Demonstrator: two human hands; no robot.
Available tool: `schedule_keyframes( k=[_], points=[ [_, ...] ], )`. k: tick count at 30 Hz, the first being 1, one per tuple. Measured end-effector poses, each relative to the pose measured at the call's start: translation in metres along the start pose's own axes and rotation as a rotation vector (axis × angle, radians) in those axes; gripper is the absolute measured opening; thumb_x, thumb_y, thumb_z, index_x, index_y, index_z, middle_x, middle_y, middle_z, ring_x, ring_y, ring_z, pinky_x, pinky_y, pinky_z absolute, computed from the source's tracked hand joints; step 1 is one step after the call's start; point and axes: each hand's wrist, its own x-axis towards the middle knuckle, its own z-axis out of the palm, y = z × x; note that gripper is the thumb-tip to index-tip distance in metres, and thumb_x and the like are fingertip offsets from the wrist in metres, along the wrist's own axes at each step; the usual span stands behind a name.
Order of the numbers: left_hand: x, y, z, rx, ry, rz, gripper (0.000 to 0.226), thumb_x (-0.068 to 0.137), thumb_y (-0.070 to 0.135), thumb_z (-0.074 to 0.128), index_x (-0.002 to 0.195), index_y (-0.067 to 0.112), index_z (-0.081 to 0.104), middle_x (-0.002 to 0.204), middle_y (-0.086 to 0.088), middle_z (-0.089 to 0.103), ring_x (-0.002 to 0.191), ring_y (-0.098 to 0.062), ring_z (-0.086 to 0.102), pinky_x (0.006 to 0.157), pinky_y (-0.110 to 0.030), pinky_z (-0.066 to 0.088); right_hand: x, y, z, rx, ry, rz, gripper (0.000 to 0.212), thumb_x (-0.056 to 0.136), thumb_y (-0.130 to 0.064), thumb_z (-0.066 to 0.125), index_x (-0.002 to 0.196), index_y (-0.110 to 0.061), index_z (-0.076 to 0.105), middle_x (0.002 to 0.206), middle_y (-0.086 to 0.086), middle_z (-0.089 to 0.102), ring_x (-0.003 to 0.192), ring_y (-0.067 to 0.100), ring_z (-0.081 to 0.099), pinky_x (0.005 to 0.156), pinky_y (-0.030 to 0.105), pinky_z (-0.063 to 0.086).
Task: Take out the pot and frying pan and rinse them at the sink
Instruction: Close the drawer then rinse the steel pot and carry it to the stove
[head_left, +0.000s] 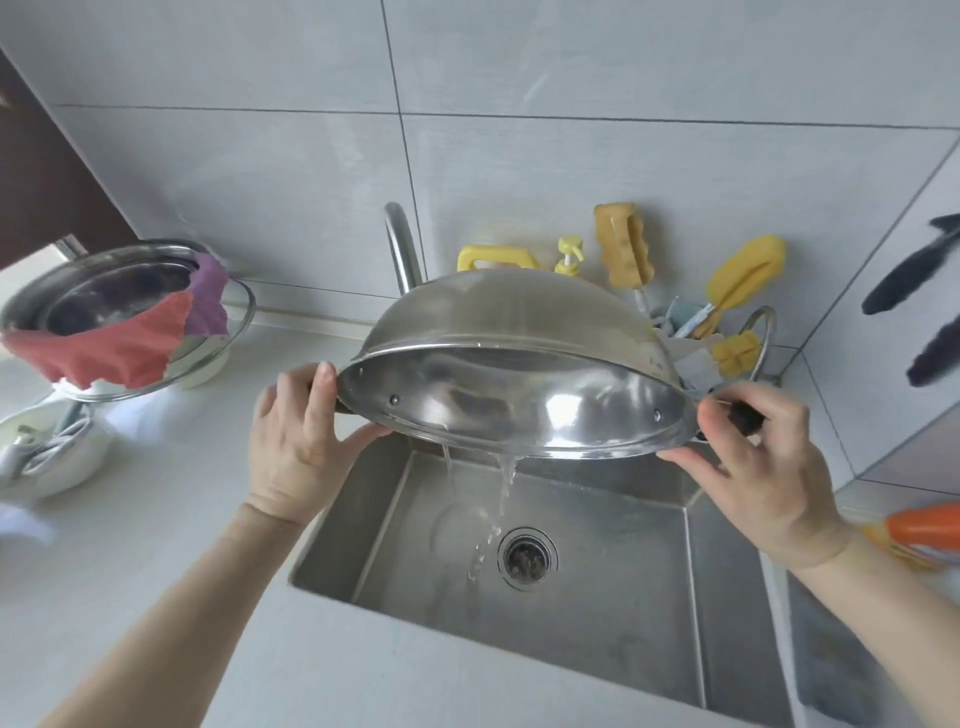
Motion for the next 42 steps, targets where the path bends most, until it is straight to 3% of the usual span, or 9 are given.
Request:
schedule_keyframes(
  k=[6, 10, 13, 16, 19, 24, 34, 38, 42],
  points=[
    [0.019, 0.0, -0.017, 0.008, 0.066, 0.039, 0.103, 0.07, 0.048, 0.085, 0.136, 0.007, 0.018, 0.104, -0.014, 0.043, 0.083, -0.031, 0.044, 0.07, -0.044, 0.041, 0.011, -0.003, -0.025, -0.012, 0.103, -0.041, 0.087, 0.07, -0.007, 0.082, 0.137, -0.022, 0.029, 0.11, 0.017, 0.038, 0.08, 0.021, 0.045, 0.079, 0.036, 0.046],
    [0.021, 0.015, -0.016, -0.055, 0.019, 0.011, 0.098, 0.072, 0.051, 0.079, 0.136, 0.009, 0.019, 0.104, -0.011, 0.04, 0.084, -0.028, 0.043, 0.07, -0.041, 0.041, 0.004, -0.004, -0.037, -0.024, 0.059, 0.0, 0.096, 0.072, -0.015, 0.085, 0.146, -0.025, 0.025, 0.113, 0.018, 0.038, 0.086, 0.027, 0.047, 0.08, 0.036, 0.05],
    [0.009, 0.035, -0.003, -0.15, -0.197, -0.08, 0.112, 0.063, 0.052, 0.083, 0.144, 0.011, 0.018, 0.101, -0.013, 0.044, 0.077, -0.032, 0.05, 0.061, -0.043, 0.05, -0.014, 0.001, -0.04, 0.007, -0.108, 0.15, 0.114, 0.058, -0.011, 0.088, 0.149, -0.029, 0.022, 0.118, 0.018, 0.037, 0.093, 0.026, 0.049, 0.078, 0.042, 0.056],
    [-0.009, 0.063, 0.02, -0.282, -0.587, -0.18, 0.133, 0.053, 0.054, 0.089, 0.153, 0.019, 0.009, 0.101, -0.02, 0.053, 0.068, -0.038, 0.061, 0.057, -0.042, 0.052, -0.044, 0.012, -0.037, 0.084, -0.415, 0.386, 0.139, 0.052, -0.01, 0.095, 0.154, -0.043, 0.006, 0.125, 0.009, 0.035, 0.087, 0.017, 0.052, 0.08, 0.043, 0.056],
    [-0.03, 0.09, 0.048, -0.374, -0.989, -0.24, 0.143, 0.058, 0.058, 0.086, 0.147, 0.046, -0.026, 0.112, -0.011, 0.047, 0.089, -0.035, 0.062, 0.07, -0.039, 0.051, -0.083, 0.023, -0.026, 0.166, -0.723, 0.567, 0.14, 0.062, -0.026, 0.093, 0.145, -0.059, -0.014, 0.129, -0.007, 0.025, 0.086, 0.017, 0.055, 0.083, 0.038, 0.054],
    [-0.07, 0.108, 0.097, -0.534, -1.434, -0.275, 0.146, 0.058, 0.041, 0.09, 0.136, 0.061, -0.031, 0.12, -0.004, 0.043, 0.106, -0.029, 0.059, 0.091, -0.039, 0.049, -0.147, 0.032, 0.008, 0.342, -1.029, 0.773, 0.136, 0.063, -0.044, 0.089, 0.14, -0.063, -0.021, 0.127, -0.011, 0.021, 0.082, 0.007, 0.052, 0.083, 0.03, 0.052],
    [-0.13, 0.104, 0.165, -0.52, -1.724, -0.289, 0.15, 0.055, 0.033, 0.093, 0.133, 0.065, -0.031, 0.155, -0.012, 0.031, 0.124, -0.026, 0.055, 0.106, -0.046, 0.043, -0.214, 0.039, 0.102, 0.586, -1.188, 0.958, 0.134, 0.062, -0.034, 0.088, 0.13, -0.072, -0.021, 0.129, -0.007, 0.021, 0.104, 0.008, 0.045, 0.095, 0.025, 0.046],
    [-0.149, 0.101, 0.182, -0.447, -1.796, -0.29, 0.146, 0.061, 0.033, 0.09, 0.13, 0.065, -0.036, 0.151, -0.013, 0.033, 0.115, -0.025, 0.06, 0.102, -0.042, 0.046, -0.235, 0.04, 0.136, 0.615, -1.234, 0.988, 0.134, 0.064, -0.031, 0.087, 0.135, -0.068, -0.019, 0.136, -0.006, 0.024, 0.112, 0.01, 0.047, 0.099, 0.029, 0.046],
    [-0.162, 0.102, 0.198, -0.427, -1.831, -0.306, 0.143, 0.066, 0.032, 0.088, 0.128, 0.067, -0.036, 0.142, -0.01, 0.039, 0.102, -0.023, 0.063, 0.097, -0.042, 0.05, -0.252, 0.042, 0.158, 0.607, -1.294, 1.009, 0.131, 0.068, -0.027, 0.086, 0.142, -0.062, -0.017, 0.139, -0.004, 0.025, 0.101, 0.008, 0.049, 0.092, 0.027, 0.049]
  ],
)
